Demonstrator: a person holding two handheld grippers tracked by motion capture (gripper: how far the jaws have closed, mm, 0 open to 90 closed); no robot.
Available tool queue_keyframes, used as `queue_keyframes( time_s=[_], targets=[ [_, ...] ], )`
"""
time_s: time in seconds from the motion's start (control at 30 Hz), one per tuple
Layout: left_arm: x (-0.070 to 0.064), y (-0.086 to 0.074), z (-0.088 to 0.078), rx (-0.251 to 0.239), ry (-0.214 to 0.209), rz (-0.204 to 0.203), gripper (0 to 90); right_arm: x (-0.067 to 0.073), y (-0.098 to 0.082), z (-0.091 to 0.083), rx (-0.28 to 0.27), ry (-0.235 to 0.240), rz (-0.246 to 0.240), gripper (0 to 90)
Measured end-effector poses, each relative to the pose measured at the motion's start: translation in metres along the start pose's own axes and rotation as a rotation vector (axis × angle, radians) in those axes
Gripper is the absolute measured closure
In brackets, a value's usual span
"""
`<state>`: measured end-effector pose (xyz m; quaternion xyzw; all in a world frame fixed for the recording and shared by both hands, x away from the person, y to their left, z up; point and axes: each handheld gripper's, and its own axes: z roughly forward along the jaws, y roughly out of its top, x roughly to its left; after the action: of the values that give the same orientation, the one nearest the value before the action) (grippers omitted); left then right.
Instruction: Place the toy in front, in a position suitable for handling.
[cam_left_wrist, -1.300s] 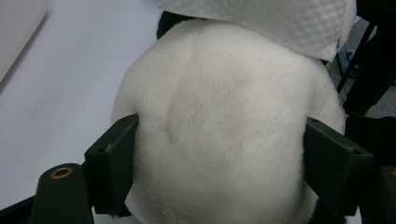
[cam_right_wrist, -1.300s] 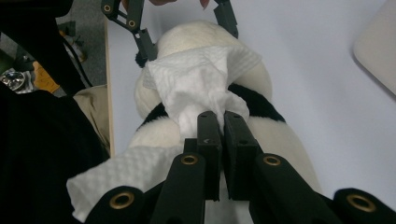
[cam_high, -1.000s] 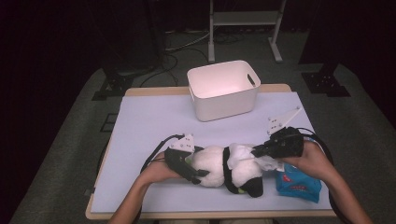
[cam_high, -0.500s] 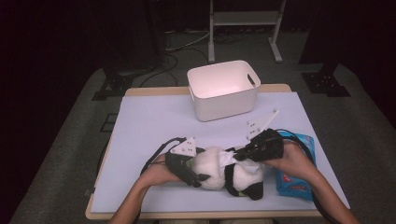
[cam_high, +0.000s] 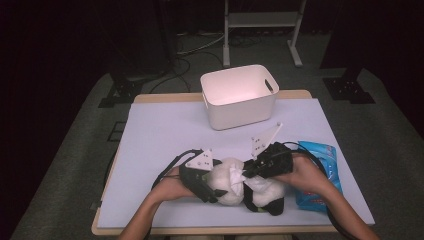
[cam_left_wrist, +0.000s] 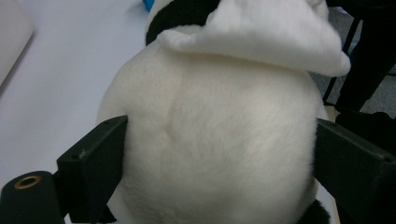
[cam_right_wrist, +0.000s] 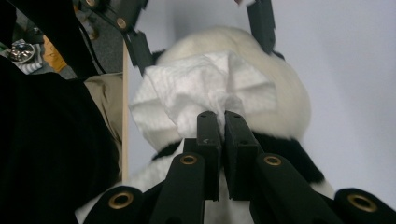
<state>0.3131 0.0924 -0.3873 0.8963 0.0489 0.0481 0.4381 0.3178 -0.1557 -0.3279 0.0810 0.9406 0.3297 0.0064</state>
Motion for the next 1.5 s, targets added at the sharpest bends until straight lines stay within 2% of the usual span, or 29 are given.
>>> queue_keyframes(
  time_s=[0.23,0.33,0.53,0.67,0.7,0.83,0.97,1.07,1.3,1.43,1.5],
  targets=[
    [-0.002,-0.003,-0.006,-0.051,-0.02,-0.037,4.6,0.002,-0.024,-0.01,-0.014,-0.003,0.043,85.0],
    [-0.001,-0.004,-0.006,-0.036,-0.016,-0.051,3.1,0.004,-0.028,-0.01,-0.017,-0.011,0.045,85.1],
    [0.006,-0.009,-0.004,-0.019,-0.042,-0.108,0.0,0.007,-0.026,-0.008,0.009,-0.014,0.038,85.1],
    [0.014,-0.014,0.002,0.0,-0.094,-0.179,0.0,0.009,-0.027,-0.006,0.016,-0.01,0.036,85.2],
    [0.015,-0.015,0.003,0.01,-0.104,-0.185,0.0,0.009,-0.029,-0.005,0.014,-0.006,0.031,85.2],
    [0.015,-0.016,0.004,0.01,-0.118,-0.18,0.0,0.01,-0.033,-0.005,0.004,0.002,0.047,85.2],
    [0.015,-0.017,0.004,-0.002,-0.121,-0.182,0.0,0.012,-0.027,-0.007,-0.002,-0.013,0.028,85.0],
    [0.013,-0.017,0.004,-0.017,-0.114,-0.168,0.2,0.013,-0.018,-0.006,-0.015,-0.027,0.01,85.0],
    [0.008,-0.008,0.004,-0.032,-0.087,-0.129,0.2,0.017,0.007,0.012,-0.017,-0.018,-0.042,85.0],
    [0.007,-0.009,0.004,-0.033,-0.084,-0.133,0.2,0.016,0.019,0.019,-0.022,-0.023,-0.059,85.0],
    [0.007,-0.01,0.004,-0.035,-0.082,-0.132,0.2,0.013,0.022,0.02,-0.019,-0.029,-0.047,85.0]
  ],
)
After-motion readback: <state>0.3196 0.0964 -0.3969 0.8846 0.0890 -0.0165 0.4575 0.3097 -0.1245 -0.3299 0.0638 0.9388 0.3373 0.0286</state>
